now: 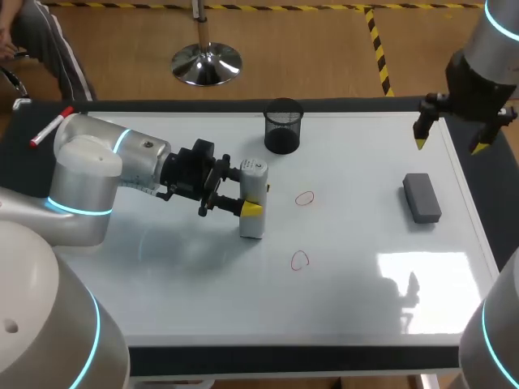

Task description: Pick up the inspection probe, press it on each red-marked spot on the whiteboard one by one, put down the probe, pick up the eraser, and wipe off all the red marks.

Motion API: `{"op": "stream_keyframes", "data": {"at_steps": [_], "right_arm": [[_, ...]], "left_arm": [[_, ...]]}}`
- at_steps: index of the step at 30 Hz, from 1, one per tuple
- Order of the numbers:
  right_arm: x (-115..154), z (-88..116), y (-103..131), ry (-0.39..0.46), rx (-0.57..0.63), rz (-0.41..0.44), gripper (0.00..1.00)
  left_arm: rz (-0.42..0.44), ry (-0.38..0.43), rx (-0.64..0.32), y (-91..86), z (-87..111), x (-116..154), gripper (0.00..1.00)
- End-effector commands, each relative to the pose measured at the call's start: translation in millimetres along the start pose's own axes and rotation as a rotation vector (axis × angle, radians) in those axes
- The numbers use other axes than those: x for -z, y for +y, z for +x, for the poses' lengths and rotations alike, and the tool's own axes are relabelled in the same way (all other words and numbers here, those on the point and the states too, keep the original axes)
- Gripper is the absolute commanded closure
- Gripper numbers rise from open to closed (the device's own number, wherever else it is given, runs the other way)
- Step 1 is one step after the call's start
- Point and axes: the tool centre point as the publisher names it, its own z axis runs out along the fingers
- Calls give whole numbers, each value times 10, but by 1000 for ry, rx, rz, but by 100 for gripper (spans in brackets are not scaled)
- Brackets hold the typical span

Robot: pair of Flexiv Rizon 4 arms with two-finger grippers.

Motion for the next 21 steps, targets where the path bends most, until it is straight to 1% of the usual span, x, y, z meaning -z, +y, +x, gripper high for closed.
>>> {"op": "stream_keyframes", "data": {"at_steps": [1, 11, 15, 21], "right_arm": [[-117, -10, 45, 0, 7, 0, 0], [-406, -16, 158, -19, 11, 35, 0], [-521, -44, 179, -4, 9, 43, 0], [-689, -71, 174, -2, 15, 56, 0]], "left_arm": [[4, 1, 0, 94, 9, -23, 100], [4, 1, 0, 94, 9, -23, 100], [4, 1, 0, 94, 9, -23, 100], [4, 1, 0, 94, 9, -23, 100]]}}
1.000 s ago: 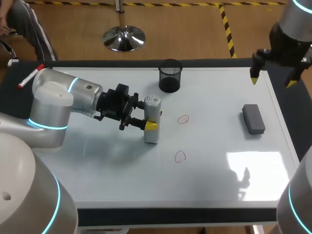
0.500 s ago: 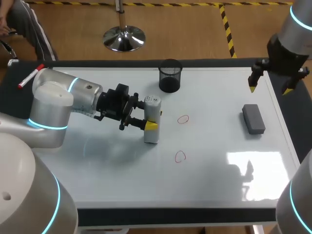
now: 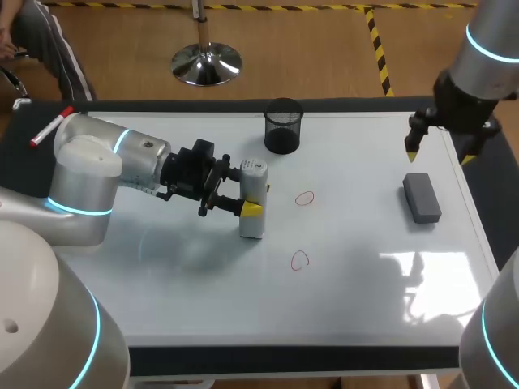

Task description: Pick up the inspection probe, press it on each red-marked spot on the whiteboard one by one, put down the probe, pick up the eraser, and wipe off all the red marks.

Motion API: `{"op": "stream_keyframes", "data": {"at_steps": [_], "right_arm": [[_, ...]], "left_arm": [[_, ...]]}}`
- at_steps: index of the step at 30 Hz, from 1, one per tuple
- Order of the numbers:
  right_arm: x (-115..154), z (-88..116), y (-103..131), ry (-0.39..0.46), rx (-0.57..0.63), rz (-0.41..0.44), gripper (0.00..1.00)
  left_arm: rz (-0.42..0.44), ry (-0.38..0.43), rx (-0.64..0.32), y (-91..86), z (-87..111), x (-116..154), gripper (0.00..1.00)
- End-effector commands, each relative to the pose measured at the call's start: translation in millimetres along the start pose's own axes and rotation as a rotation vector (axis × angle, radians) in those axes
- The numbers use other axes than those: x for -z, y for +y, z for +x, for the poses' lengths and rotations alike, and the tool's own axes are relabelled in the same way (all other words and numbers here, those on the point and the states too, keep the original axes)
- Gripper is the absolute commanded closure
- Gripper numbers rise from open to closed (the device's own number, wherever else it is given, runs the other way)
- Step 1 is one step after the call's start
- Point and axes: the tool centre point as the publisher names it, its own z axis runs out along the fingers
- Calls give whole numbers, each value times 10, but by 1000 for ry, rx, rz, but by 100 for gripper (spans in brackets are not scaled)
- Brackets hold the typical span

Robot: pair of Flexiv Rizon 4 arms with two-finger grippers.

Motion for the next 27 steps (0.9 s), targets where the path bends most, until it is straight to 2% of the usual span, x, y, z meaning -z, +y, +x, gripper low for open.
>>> {"op": "stream_keyframes", "data": {"at_steps": [1, 16, 27], "right_arm": [[-129, -24, 43, 6, 1, 9, 0], [-358, -160, 74, 5, 4, 31, 0], [-577, -178, 54, 18, 19, 50, 0]], "left_arm": [[4, 0, 0, 94, 9, -23, 100], [4, 0, 0, 94, 9, -23, 100], [4, 0, 0, 94, 9, -23, 100]]}}
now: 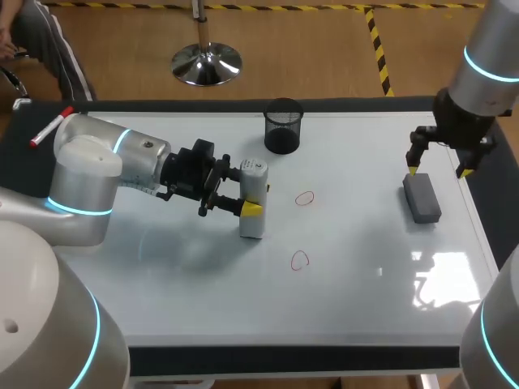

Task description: Pick up the inspection probe, press it on each red-marked spot on the whiteboard one by one, put down the probe, pick up the eraser, and wipe off all the red marks.

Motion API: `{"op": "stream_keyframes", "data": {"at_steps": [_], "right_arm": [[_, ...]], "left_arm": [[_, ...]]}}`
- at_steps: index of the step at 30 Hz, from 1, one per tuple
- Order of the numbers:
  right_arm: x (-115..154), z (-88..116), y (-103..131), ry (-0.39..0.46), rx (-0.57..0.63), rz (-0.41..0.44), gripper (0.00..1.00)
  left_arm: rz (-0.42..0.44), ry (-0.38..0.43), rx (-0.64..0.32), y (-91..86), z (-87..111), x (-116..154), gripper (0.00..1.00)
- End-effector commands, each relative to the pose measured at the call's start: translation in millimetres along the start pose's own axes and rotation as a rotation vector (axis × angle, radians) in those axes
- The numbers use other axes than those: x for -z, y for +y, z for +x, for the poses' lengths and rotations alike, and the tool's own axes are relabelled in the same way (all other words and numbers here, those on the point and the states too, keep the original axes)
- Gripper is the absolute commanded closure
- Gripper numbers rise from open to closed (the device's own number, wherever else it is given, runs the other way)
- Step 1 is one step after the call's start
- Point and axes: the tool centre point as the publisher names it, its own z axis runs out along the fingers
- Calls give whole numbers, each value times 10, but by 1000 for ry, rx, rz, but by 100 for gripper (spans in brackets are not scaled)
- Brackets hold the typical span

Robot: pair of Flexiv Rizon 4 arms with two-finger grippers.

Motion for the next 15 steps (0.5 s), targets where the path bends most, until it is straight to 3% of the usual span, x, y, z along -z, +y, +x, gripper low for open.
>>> {"op": "stream_keyframes", "data": {"at_steps": [1, 15], "right_arm": [[-125, -8, 21, 3, 10, 17, 0], [-389, -31, -7, 22, 21, 37, 0]], "left_arm": [[4, 1, 0, 94, 9, -23, 100], [4, 1, 0, 94, 9, -23, 100]]}}
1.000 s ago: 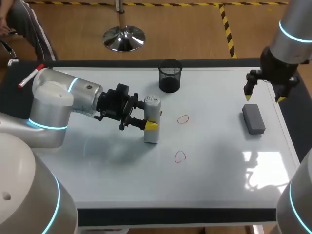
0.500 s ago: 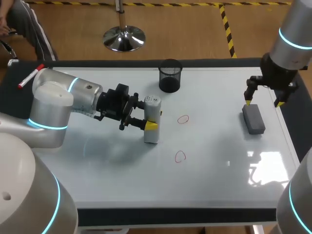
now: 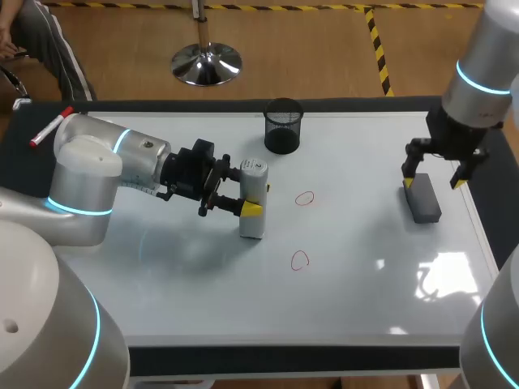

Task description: Pick up the inspection probe, press it on each red-marked spot on the whiteboard one by one, put down the probe, pick up the eraser, and wipe off all the red marks.

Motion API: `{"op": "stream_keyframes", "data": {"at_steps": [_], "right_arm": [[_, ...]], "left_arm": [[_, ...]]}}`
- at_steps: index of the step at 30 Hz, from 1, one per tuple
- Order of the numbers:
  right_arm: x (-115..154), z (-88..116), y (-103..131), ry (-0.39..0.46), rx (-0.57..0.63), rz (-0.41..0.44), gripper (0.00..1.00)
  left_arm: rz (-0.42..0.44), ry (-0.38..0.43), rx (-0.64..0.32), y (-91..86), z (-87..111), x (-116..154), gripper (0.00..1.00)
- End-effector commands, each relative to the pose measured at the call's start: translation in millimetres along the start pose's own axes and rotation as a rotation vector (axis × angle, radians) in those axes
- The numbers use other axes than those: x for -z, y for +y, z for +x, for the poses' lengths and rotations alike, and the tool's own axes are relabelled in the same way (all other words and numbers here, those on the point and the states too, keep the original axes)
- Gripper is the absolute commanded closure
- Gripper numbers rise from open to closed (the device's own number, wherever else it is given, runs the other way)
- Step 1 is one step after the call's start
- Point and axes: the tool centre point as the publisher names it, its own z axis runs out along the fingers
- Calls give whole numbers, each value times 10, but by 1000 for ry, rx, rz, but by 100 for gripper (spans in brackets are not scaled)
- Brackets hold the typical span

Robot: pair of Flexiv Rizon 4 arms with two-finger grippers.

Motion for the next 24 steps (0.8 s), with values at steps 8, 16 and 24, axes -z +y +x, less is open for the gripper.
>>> {"op": "stream_keyframes", "data": {"at_steps": [8, 16, 24], "right_arm": [[-162, -7, -41, 16, 8, -6, 0], [-257, 42, -88, 24, 23, -10, 16], [-331, 65, -99, 23, 33, -9, 9]], "left_arm": [[4, 1, 0, 94, 9, -23, 100], [4, 1, 0, 94, 9, -23, 100], [4, 1, 0, 94, 9, -23, 100]]}}
